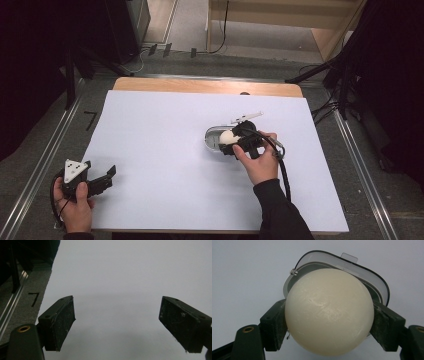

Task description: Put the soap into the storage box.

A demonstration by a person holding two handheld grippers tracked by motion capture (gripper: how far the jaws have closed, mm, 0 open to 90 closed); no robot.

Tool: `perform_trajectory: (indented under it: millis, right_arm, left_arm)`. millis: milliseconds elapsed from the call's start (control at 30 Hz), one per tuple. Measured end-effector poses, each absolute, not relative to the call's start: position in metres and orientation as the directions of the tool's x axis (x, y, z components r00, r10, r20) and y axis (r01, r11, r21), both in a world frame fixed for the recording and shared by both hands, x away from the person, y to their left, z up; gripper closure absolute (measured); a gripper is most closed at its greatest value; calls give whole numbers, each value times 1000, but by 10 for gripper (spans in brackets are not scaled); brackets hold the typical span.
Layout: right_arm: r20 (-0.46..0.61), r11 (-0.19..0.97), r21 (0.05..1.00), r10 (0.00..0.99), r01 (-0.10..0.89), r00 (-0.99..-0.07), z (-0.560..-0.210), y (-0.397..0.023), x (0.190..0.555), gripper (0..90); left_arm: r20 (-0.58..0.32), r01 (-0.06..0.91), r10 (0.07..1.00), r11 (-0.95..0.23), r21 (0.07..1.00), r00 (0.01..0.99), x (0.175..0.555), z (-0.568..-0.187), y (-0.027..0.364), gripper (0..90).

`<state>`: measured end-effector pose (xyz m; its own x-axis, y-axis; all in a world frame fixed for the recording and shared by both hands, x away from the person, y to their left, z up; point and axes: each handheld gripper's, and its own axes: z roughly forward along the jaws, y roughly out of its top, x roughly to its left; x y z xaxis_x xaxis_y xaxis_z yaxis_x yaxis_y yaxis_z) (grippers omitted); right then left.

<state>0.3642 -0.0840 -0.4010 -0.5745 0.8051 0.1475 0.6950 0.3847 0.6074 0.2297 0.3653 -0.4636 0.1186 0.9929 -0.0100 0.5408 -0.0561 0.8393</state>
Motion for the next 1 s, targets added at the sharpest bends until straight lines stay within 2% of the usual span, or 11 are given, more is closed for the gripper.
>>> perform_trajectory:
  millis: [1000]
  right_arm:
    - [148,376,573,827,728,-543,-410,-75,390,246]
  left_arm:
    - [-12,541,993,-54,839,118,230,-464,366,145]
